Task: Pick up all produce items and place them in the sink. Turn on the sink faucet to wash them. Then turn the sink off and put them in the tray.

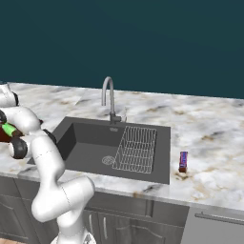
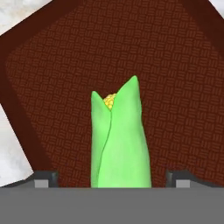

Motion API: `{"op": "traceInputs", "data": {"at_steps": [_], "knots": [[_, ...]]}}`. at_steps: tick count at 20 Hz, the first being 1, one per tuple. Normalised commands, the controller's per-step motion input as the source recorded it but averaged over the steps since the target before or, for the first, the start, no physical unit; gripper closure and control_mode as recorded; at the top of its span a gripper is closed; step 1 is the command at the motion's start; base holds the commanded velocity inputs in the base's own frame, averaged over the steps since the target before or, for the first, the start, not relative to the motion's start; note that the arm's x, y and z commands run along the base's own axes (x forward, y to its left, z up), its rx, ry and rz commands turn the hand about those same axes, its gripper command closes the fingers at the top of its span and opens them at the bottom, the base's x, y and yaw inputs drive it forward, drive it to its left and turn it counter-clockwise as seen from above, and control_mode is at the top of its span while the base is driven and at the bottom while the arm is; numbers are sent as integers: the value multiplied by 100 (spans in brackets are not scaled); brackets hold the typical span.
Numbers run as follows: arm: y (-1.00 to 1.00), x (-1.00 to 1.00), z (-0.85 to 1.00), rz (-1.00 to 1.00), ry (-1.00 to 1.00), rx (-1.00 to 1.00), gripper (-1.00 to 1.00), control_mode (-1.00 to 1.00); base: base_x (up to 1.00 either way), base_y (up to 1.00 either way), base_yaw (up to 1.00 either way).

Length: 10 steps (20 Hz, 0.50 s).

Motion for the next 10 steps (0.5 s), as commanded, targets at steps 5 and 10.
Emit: {"op": "traceInputs", "data": {"at_steps": [5,10], "knots": [[-18,-10,41,7,2,-1,-100,-100,0,0,0],[-42,-8,48,3,0,-2,-100,-100,0,0,0]]}}
